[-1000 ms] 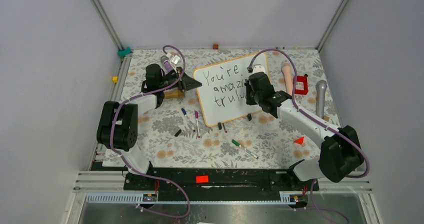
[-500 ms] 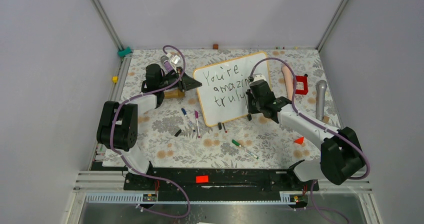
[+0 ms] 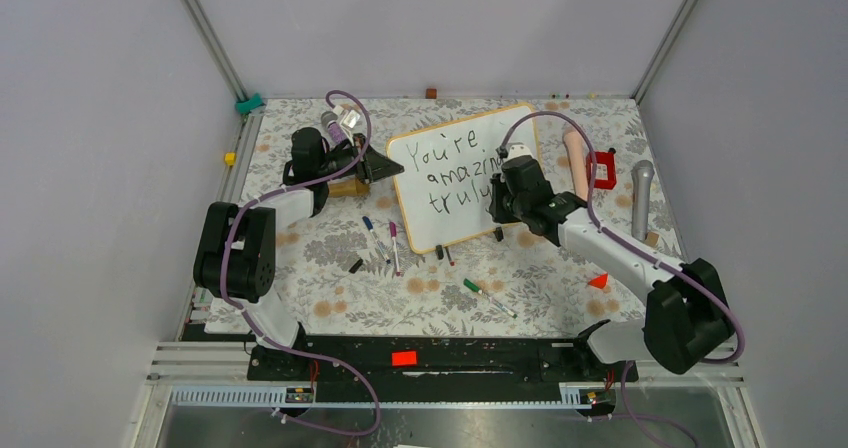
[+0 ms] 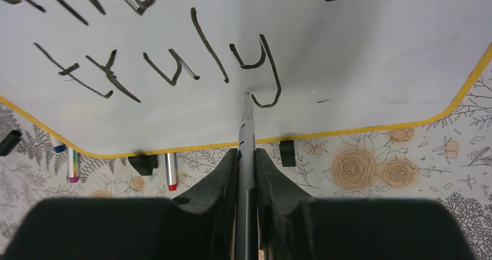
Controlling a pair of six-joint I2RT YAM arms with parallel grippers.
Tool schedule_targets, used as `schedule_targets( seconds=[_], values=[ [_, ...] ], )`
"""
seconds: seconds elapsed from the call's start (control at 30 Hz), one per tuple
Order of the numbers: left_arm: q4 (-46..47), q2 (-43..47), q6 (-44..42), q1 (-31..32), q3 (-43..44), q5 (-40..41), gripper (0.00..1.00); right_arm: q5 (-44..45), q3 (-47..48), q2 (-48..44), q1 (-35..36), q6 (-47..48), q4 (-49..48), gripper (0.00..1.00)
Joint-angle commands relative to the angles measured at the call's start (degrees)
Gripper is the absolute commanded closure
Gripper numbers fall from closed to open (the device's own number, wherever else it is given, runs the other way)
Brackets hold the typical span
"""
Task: Write a sentence on the whiteboard
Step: Write a sentence on the whiteboard, then pick up the pen cap from the center of the board.
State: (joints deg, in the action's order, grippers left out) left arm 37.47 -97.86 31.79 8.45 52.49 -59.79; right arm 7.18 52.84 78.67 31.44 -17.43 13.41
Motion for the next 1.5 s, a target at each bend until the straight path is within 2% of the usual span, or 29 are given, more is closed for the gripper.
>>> schedule_targets(
  seconds=[0.0, 0.13, 0.27, 0.4, 0.47, 0.57, 0.7, 0.8, 0.93, 1.0, 1.13, 1.17, 1.2, 1.27, 1.4, 1.47],
  values=[
    [4.22, 1.26, -1.98, -0.06, 0.42, -0.27, 0.84, -0.46, 1.75, -5.85, -0.41, 0.07, -1.09, 1.00],
    [7.55, 1.76, 0.26, -0.76, -0.23, -0.24, 0.62, 0.38, 1.39, -9.95, -0.42, 1.93, 1.56, 1.00],
    [7.27, 4.01, 0.97, -2.48, -0.43, 1.44, 0.49, 1.24, 2.62, -12.86, -0.44, 3.63, 4.56, 1.00],
    [12.73, 5.74, 5.11, -5.25, -2.05, 0.99, 0.31, 1.69, 5.39, -14.09, -0.42, 5.10, 6.52, 1.00],
    [10.08, 8.53, 5.64, -6.42, -3.75, 3.25, 0.27, 1.57, 7.57, -13.93, -0.41, 5.98, 7.48, 1.00],
    [0.59, 15.15, 2.40, -6.95, -7.09, 9.13, 0.25, 1.06, 10.77, -13.36, -0.42, 7.65, 9.04, 1.00],
    [-22.01, 27.05, -2.79, -5.99, -10.02, 23.80, 0.21, 0.45, 13.29, -12.97, -0.46, 6.73, 9.60, 1.00],
    [-37.90, 31.72, -5.67, -5.32, -9.09, 27.79, 0.18, -0.84, 14.12, -13.00, -0.47, 6.02, 9.59, 1.00],
    [-58.08, 32.71, -9.90, -4.49, -6.12, 30.44, 0.23, -0.58, 14.65, -13.47, -0.41, 6.00, 9.18, 1.00],
    [-60.34, 35.01, -11.03, -4.26, -8.08, 30.25, 0.29, -0.33, 15.17, -13.72, -0.41, 7.39, 9.79, 1.00],
    [-56.45, 41.85, -9.12, -4.28, -15.39, 29.89, 0.29, 0.46, 15.37, -14.43, -0.42, 7.53, 10.16, 1.00],
    [-54.61, 43.17, -7.92, -4.29, -16.93, 28.70, 0.10, 0.39, 15.41, -14.39, -0.42, 7.34, 10.18, 1.00],
    [-52.65, 44.32, -7.10, -4.31, -18.25, 26.34, 0.02, 0.38, 15.59, -14.37, -0.42, 7.22, 10.09, 1.00],
    [-52.12, 46.49, -6.67, -4.32, -19.61, 23.20, 0.01, 0.06, 16.24, -13.88, -0.43, 7.02, 10.05, 1.00],
    [-58.94, 54.03, -4.47, -4.32, -22.10, 29.83, 0.01, -0.20, 17.08, -13.41, -0.42, 5.88, 10.01, 1.00],
    [-64.65, 58.78, -2.49, -0.89, -21.55, 40.70, 0.01, -0.29, 16.84, -13.67, -0.42, 5.20, 9.82, 1.00]
  ],
)
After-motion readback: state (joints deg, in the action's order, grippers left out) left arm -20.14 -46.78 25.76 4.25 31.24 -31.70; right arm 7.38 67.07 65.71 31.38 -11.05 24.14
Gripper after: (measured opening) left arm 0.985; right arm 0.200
